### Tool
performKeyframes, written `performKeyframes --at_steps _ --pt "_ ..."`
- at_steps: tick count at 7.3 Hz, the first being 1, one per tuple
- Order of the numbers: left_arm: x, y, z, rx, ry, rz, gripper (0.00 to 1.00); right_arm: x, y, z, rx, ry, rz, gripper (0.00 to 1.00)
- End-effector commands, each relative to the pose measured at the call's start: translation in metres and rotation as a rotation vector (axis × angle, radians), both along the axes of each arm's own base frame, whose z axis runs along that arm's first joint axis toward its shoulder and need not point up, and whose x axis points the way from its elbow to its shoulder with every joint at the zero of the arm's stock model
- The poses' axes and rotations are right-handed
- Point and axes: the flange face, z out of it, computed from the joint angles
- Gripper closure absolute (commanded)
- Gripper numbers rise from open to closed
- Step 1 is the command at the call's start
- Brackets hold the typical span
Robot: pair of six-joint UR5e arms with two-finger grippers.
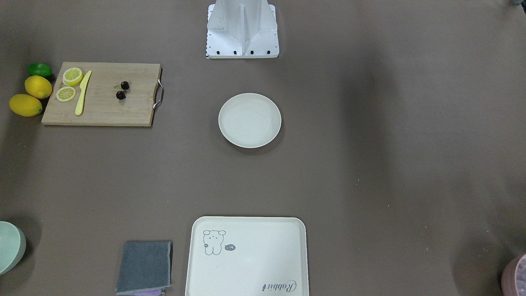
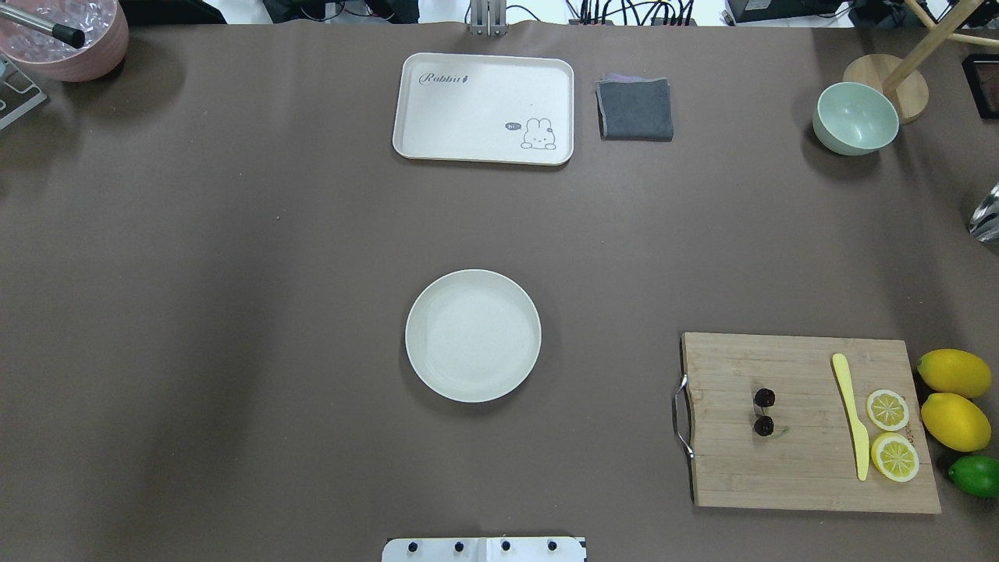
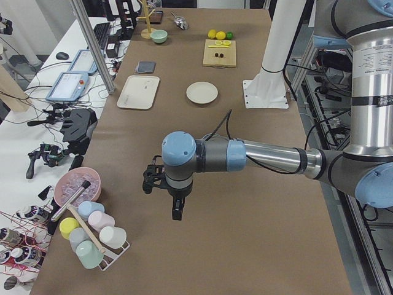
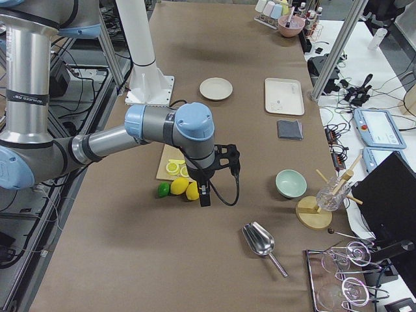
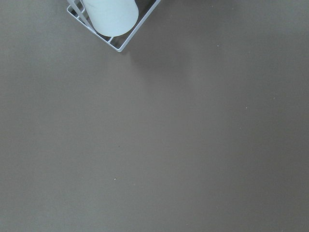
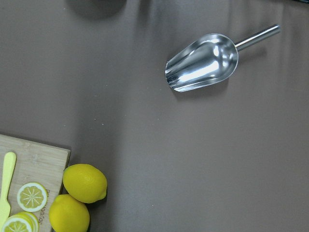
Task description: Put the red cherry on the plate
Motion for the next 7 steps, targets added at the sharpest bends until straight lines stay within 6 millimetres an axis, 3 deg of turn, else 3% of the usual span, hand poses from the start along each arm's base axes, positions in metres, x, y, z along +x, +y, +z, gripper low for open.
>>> performKeyframes --at_steps 1,3,4,5,7 --pt "0.001 0.0 0.0 -0.002 0.0 0.001 0.02 -0.067 -0.01 -0.055 -0.024 0.007 -0.011 0.0" --pt "0.0 -0.005 -0.002 0.0 0.0 0.001 0.02 -0.116 -0.002 -0.095 -0.056 -0.014 -0.007 0.0" --pt "0.0 -0.005 -0.003 0.003 0.0 0.001 0.02 -0.148 0.009 -0.126 -0.082 -0.025 0.006 0.0" --pt "-0.001 -0.003 -0.004 0.003 0.0 0.0 0.02 -0.184 0.016 -0.151 -0.094 -0.05 0.028 0.01" --pt "0.0 -0.004 -0.005 0.009 -0.001 0.002 0.02 -0.277 0.031 -0.174 -0.124 -0.056 0.079 0.01"
